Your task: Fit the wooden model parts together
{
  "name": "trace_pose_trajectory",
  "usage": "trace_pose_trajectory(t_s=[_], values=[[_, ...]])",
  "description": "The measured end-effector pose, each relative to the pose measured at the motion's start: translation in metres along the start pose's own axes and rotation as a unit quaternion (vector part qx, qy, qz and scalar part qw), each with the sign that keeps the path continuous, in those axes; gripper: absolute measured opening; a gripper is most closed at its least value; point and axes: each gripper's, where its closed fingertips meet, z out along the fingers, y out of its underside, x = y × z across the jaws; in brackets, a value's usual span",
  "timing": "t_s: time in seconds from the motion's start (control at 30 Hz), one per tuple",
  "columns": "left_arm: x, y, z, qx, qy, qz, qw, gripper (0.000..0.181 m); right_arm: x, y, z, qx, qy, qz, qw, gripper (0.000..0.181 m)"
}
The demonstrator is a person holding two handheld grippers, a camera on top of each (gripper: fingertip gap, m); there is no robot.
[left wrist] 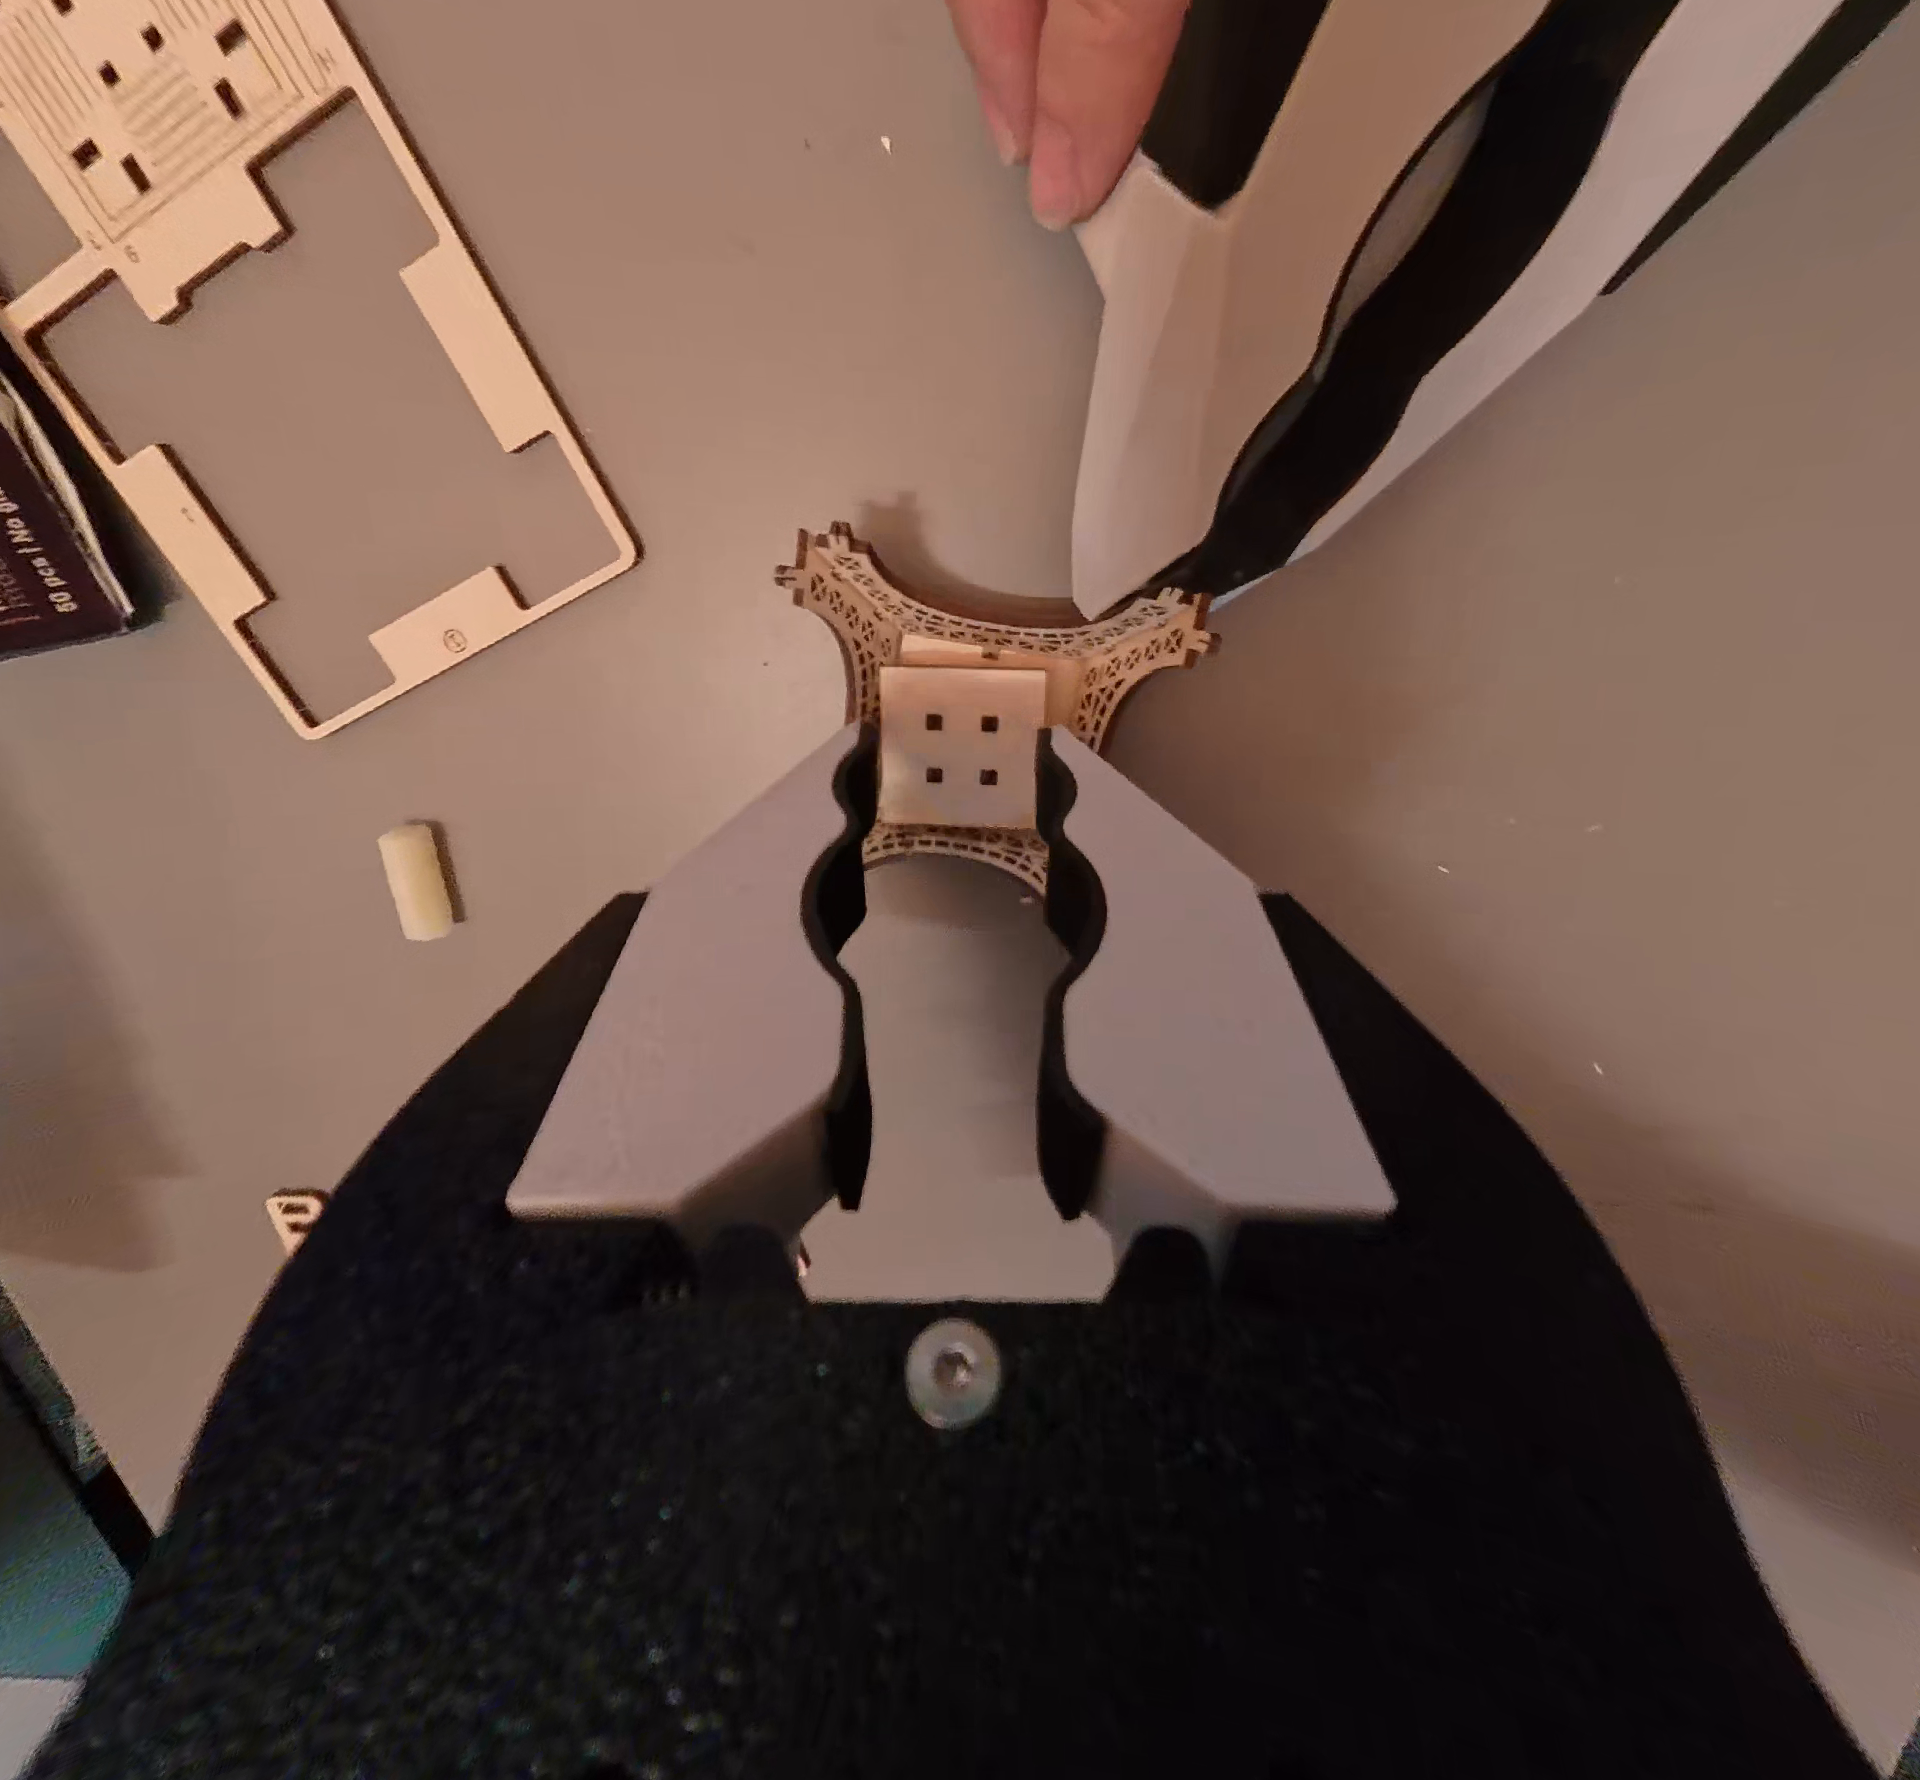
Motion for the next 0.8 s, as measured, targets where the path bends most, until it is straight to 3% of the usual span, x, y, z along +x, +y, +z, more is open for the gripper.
trace_pose_trajectory(t_s=[0.03, 0.33, 0.8], values=[[-0.001, -0.001, -0.004, 0.007, 0.002, -0.002, 1.0, 0.027, 0.0, 0.0, 0.0, 0.0, 0.0, -0.001, 1.0, 0.017], [-0.02, 0.005, -0.028, 0.034, -0.02, -0.031, 0.999, 0.023, -0.001, -0.001, 0.001, 0.004, -0.002, -0.008, 1.0, 0.017], [-0.003, 0.006, -0.001, -0.029, 0.015, 0.008, 0.999, 0.031, -0.002, -0.002, 0.001, 0.007, -0.006, -0.007, 1.0, 0.018]])
